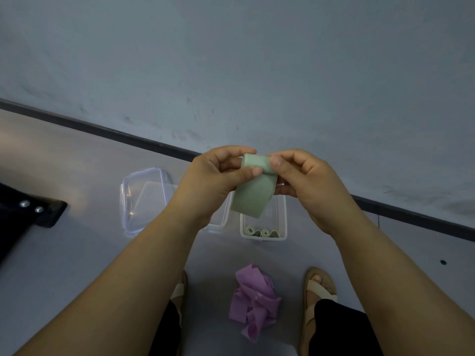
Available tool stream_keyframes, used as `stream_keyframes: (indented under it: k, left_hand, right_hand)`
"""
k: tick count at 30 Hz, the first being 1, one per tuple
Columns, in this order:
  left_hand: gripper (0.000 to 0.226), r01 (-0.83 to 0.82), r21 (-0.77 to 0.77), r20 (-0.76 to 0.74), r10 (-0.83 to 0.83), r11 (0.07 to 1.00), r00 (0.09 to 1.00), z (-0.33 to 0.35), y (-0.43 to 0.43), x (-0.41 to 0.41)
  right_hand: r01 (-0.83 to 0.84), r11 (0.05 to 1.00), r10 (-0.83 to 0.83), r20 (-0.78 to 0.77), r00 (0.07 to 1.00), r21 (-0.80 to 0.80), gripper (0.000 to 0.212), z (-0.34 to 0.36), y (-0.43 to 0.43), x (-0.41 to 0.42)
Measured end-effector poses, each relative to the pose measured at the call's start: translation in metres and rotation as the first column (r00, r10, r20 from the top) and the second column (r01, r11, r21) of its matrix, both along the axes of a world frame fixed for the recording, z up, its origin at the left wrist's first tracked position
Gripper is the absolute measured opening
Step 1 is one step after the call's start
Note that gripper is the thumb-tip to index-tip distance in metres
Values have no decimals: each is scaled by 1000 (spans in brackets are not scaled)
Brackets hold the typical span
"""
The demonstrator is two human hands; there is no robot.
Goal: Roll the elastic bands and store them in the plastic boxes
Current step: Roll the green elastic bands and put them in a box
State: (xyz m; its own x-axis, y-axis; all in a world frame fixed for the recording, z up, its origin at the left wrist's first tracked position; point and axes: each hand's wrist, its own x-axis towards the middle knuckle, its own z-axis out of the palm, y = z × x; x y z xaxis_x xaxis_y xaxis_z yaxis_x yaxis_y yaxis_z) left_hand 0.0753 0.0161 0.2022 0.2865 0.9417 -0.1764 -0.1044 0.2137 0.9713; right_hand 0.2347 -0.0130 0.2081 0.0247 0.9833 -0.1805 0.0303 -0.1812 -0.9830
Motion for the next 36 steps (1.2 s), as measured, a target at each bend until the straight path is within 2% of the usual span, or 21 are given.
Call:
stream_keyframes:
  k: [4, 8, 10, 12, 14, 16, 18, 20, 22, 24, 29, 33, 36]
  left_hand:
    - [26, 7, 6, 7, -7, 1000, 1000, 0, 0, 0]
    - [37, 49, -84, 66, -44, 995, 997, 0, 0, 1]
    - [43, 80, -117, 38, -76, 990, 996, -1, -1, 1]
    - [40, 101, -137, 34, -97, 986, 995, -2, -1, 2]
    - [33, 104, -179, 65, -93, 978, 994, -2, 1, 1]
    - [30, 128, -219, 84, -112, 967, 990, -3, 4, -2]
    - [30, 185, -240, 82, -170, 953, 982, -3, 8, -9]
    - [34, 265, -262, 69, -256, 928, 964, -2, 11, -16]
    - [32, 352, -278, 46, -354, 894, 934, 0, 12, -21]
    - [25, 408, -293, 36, -417, 865, 908, 1, 13, -24]
    - [20, 525, -316, 84, -528, 790, 845, 1, 12, -23]
    - [45, 611, -327, 136, -604, 721, 785, -1, 13, -23]
    - [47, 625, -337, 150, -615, 704, 774, -1, 12, -23]
  right_hand:
    - [16, 1000, -16, -23, 1000, 2, 30, -1, 1, 1]
    - [39, 999, -38, -56, 998, 26, 18, -4, 1, 0]
    - [49, 998, -47, -57, 997, 46, 21, -3, 1, 1]
    - [58, 996, -54, -58, 997, 70, 26, -2, 0, 1]
    - [54, 993, -52, -23, 998, 106, 23, -2, 0, -1]
    - [25, 989, -36, 79, 996, 143, 24, -1, -2, -3]
    - [-48, 990, 25, 168, 985, 136, 31, 2, -4, -1]
    - [-184, 982, 170, 203, 964, 49, 47, 6, -6, 4]
    - [-359, 933, 358, 212, 909, -38, 62, 9, -8, 7]
    - [-476, 879, 474, 199, 858, -40, 66, 11, -10, 6]
    - [-515, 856, 510, 215, 833, -33, 71, 18, -12, 7]
    - [-558, 827, 553, 280, 785, -69, 66, 21, -14, 7]
    - [-569, 818, 563, 306, 768, -79, 66, 23, -15, 6]
